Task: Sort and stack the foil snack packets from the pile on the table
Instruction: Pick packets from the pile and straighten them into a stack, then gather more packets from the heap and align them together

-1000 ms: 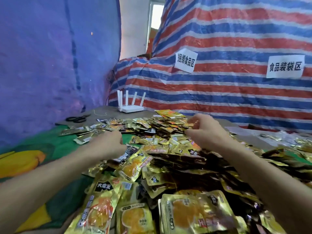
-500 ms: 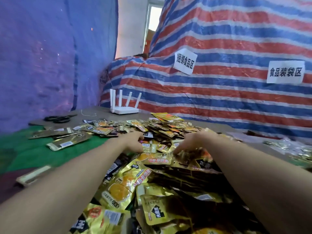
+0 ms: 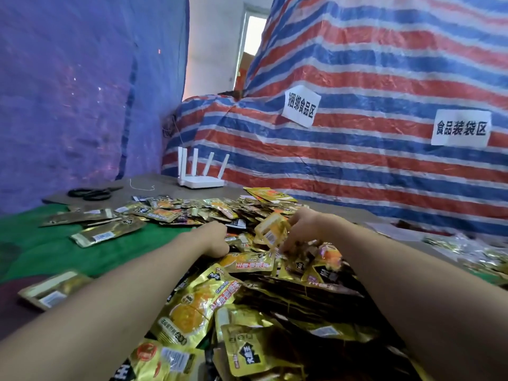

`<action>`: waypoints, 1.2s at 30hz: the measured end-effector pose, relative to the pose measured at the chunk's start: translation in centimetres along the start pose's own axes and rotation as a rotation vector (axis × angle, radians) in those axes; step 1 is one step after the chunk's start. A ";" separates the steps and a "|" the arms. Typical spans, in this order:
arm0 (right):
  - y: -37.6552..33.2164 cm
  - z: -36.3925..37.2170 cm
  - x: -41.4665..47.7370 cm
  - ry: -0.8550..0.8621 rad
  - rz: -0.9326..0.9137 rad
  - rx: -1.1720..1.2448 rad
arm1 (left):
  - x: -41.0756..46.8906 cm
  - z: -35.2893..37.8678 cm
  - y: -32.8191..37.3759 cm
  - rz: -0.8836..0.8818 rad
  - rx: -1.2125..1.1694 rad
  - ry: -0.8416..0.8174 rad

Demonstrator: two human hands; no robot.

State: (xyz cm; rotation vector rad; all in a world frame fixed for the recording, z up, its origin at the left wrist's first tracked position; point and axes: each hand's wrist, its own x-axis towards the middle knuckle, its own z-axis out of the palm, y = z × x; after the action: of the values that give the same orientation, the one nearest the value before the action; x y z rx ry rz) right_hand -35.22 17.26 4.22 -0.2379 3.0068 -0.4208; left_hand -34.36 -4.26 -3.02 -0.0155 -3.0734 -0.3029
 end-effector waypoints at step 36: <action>0.2 -1.5 -15.5 0.373 -0.050 1.263 | -14.4 -7.4 -0.2 -0.126 -1.108 0.483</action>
State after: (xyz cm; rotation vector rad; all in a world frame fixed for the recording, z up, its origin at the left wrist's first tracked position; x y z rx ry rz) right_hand -20.17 20.43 6.79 -0.1080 2.3531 -2.3435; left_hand -19.63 -5.96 3.45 0.1723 -2.0803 -1.6459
